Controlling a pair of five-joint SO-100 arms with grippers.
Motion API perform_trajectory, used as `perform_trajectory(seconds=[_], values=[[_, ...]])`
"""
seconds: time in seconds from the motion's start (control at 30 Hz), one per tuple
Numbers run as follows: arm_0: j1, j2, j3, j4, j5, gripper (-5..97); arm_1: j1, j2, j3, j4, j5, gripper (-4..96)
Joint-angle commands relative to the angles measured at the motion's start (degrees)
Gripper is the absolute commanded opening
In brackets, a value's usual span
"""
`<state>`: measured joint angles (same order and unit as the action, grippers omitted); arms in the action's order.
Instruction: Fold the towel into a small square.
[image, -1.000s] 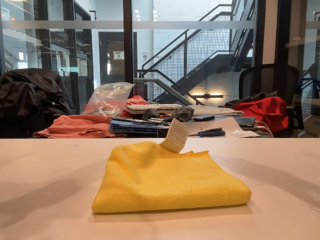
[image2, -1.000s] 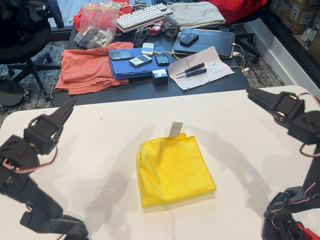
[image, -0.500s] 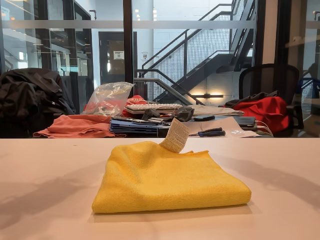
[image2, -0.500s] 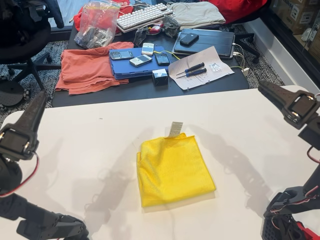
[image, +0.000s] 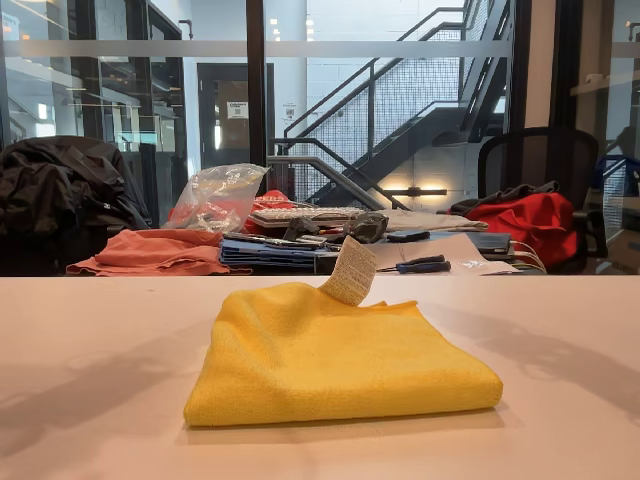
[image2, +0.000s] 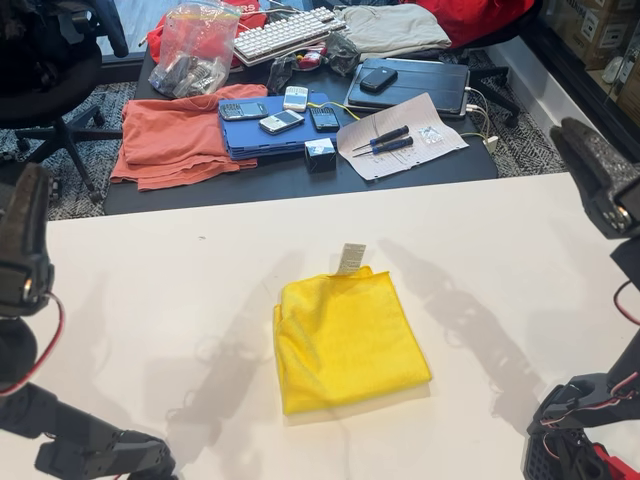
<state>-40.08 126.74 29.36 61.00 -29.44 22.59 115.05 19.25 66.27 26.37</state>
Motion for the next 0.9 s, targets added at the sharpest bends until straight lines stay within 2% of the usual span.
perform_trajectory(seconds=[0.0, 0.43, 0.67, 0.87], values=[[-0.1, -0.3, -0.1, -0.4, 0.2, 12, -2.0, -0.3, 0.1, -0.4, -0.6, 10.7], [-0.7, 0.2, -1.0, -0.4, 0.0, 11, -4.7, 0.4, 0.1, -0.4, -0.7, 10.7], [-0.7, 6.9, -0.1, -0.4, 0.0, 11, -4.7, 0.4, 0.1, -0.4, -0.7, 10.7], [-0.2, 7.0, 0.4, -0.4, -0.5, 11, -4.3, 0.2, 0.1, -0.4, -0.7, 10.7]])
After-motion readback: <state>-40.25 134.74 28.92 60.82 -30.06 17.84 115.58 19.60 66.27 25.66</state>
